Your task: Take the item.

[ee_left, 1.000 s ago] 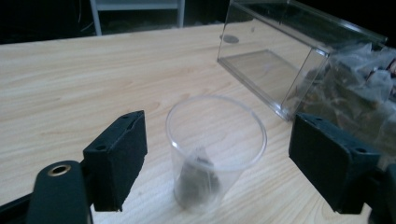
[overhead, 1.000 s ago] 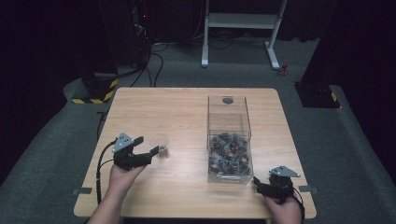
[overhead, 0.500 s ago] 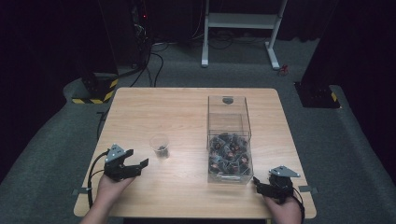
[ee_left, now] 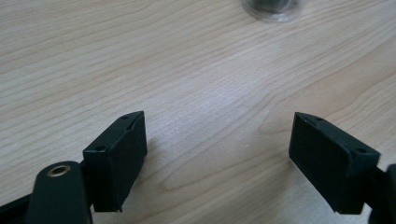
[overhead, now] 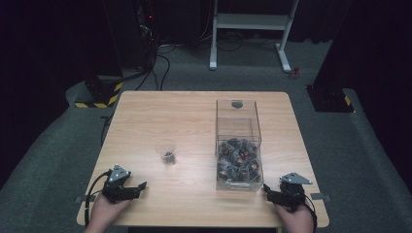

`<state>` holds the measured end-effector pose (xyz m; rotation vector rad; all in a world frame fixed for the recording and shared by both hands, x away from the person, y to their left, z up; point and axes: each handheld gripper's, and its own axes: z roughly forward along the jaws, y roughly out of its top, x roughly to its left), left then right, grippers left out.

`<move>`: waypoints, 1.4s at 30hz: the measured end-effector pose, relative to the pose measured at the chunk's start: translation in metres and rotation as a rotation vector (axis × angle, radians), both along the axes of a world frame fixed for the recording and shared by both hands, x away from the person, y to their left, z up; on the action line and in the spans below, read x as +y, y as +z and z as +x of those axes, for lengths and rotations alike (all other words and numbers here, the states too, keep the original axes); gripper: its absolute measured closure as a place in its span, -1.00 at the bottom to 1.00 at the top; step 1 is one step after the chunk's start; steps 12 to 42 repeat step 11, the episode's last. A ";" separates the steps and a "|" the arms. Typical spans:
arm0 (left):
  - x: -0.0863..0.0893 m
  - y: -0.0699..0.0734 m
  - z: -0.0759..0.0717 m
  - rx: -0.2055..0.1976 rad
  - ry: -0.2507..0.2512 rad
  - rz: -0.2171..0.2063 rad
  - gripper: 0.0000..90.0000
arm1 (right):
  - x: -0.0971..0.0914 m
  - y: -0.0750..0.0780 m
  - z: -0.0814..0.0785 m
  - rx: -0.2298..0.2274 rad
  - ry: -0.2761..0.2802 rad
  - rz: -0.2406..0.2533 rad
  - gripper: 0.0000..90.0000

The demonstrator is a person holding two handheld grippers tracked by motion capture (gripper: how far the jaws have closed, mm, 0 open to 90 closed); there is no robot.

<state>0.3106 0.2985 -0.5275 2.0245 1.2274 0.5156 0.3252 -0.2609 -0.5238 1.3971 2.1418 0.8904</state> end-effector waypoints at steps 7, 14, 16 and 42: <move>-0.007 -0.002 -0.005 -0.010 0.010 0.023 -0.62 | 0.000 0.000 0.000 0.003 0.000 0.001 -0.57; -0.007 -0.002 -0.006 -0.006 0.018 0.020 -0.63 | 0.001 0.000 0.002 0.007 0.011 -0.001 -0.64; -0.007 -0.002 -0.006 -0.006 0.018 0.020 -0.63 | 0.001 0.000 0.002 0.007 0.011 -0.001 -0.64; -0.007 -0.002 -0.006 -0.006 0.018 0.020 -0.63 | 0.001 0.000 0.002 0.007 0.011 -0.001 -0.64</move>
